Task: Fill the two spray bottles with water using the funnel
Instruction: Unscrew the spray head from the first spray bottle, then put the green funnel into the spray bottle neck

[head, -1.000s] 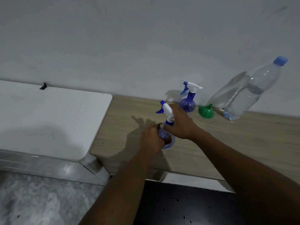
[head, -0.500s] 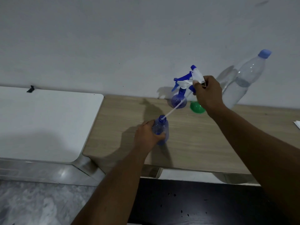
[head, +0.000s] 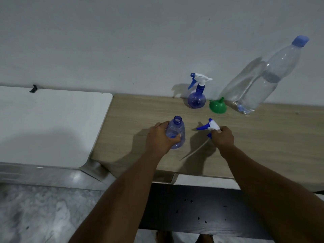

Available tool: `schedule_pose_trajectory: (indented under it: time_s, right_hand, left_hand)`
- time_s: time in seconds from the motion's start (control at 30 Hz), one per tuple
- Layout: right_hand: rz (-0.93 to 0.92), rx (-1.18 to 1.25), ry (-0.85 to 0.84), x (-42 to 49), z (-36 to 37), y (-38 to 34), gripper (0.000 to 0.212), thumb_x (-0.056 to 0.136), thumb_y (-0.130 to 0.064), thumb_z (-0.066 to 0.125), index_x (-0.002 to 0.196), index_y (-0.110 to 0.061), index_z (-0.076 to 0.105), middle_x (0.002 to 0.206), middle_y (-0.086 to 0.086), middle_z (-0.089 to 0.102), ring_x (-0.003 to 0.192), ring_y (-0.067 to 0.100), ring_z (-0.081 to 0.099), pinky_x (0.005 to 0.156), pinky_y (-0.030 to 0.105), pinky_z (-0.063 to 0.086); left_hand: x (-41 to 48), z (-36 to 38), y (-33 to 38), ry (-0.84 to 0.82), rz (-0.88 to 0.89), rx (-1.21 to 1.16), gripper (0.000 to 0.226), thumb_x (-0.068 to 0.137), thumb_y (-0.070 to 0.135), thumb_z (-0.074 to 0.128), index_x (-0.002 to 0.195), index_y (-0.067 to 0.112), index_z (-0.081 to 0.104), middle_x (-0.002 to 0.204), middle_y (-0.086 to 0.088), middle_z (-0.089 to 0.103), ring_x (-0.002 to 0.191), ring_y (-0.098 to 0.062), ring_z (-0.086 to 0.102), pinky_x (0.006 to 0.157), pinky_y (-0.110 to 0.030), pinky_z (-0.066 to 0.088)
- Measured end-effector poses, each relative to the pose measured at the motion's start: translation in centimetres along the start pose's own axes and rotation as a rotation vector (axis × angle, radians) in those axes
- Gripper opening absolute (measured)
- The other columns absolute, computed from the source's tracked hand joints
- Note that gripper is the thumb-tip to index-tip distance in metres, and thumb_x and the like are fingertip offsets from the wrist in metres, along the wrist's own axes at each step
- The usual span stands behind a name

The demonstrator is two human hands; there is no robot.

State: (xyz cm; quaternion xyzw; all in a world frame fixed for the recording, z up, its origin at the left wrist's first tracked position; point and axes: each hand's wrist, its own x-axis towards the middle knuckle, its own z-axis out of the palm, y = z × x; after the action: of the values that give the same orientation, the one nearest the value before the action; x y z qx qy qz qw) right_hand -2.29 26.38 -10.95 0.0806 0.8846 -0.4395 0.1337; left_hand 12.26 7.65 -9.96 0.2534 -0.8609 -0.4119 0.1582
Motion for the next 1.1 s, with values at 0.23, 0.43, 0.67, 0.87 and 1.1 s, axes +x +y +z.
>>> schedule_pose_trajectory:
  time_s: [0.23,0.43,0.67,0.87,1.1]
  right_hand:
    - [-0.064,-0.156,-0.031,1.1,1.0,0.1,0.038,0.095,-0.026,0.059,0.124,-0.002,0.054,0.123,0.022,0.061,0.114,0.038,0.056,0.093,0.044,0.047]
    - [-0.139,-0.582,-0.085,2.0,0.3,-0.6,0.057,0.091,-0.041,0.062,0.138,-0.014,0.043,0.138,0.017,0.042,0.129,0.038,0.041,0.101,0.049,0.039]
    - [-0.472,-0.817,-0.025,6.9,-0.8,-4.5,0.071,0.083,-0.028,0.069,0.144,-0.020,0.035,0.154,0.013,0.028,0.139,0.037,0.028,0.107,0.055,0.036]
    - [-0.527,-1.007,-0.092,12.4,-0.6,-7.0,0.073,0.087,-0.027,0.065,0.149,-0.023,0.028,0.161,0.012,0.011,0.149,0.039,0.008,0.113,0.067,0.021]
    - [-0.529,-1.094,-0.113,13.5,-0.7,-6.5,0.043,0.093,-0.020,0.058,0.132,-0.007,0.048,0.135,0.021,0.040,0.127,0.042,0.044,0.099,0.050,0.045]
  left_hand:
    - [0.3,0.2,0.1,-0.010,0.004,0.000,0.052,0.066,0.036,0.085,0.114,0.026,0.069,0.098,0.003,0.065,0.084,-0.013,0.063,0.075,-0.028,0.051]
    - [1.3,1.0,0.9,-0.024,0.006,0.013,0.055,0.066,0.036,0.084,0.116,0.024,0.068,0.099,0.004,0.065,0.088,-0.014,0.065,0.080,-0.032,0.054]
    - [2.3,1.9,0.8,-0.010,0.031,-0.002,0.059,0.063,0.047,0.078,0.118,0.027,0.067,0.097,0.006,0.064,0.087,-0.012,0.064,0.080,-0.038,0.056]
    - [2.8,2.2,0.4,0.016,0.017,-0.021,0.062,0.060,0.055,0.072,0.115,0.027,0.069,0.097,0.005,0.066,0.087,-0.013,0.065,0.079,-0.037,0.056]
    - [2.3,2.4,0.9,0.052,-0.003,-0.035,0.061,0.057,0.052,0.072,0.114,0.029,0.070,0.097,0.006,0.067,0.086,-0.011,0.066,0.080,-0.037,0.056]
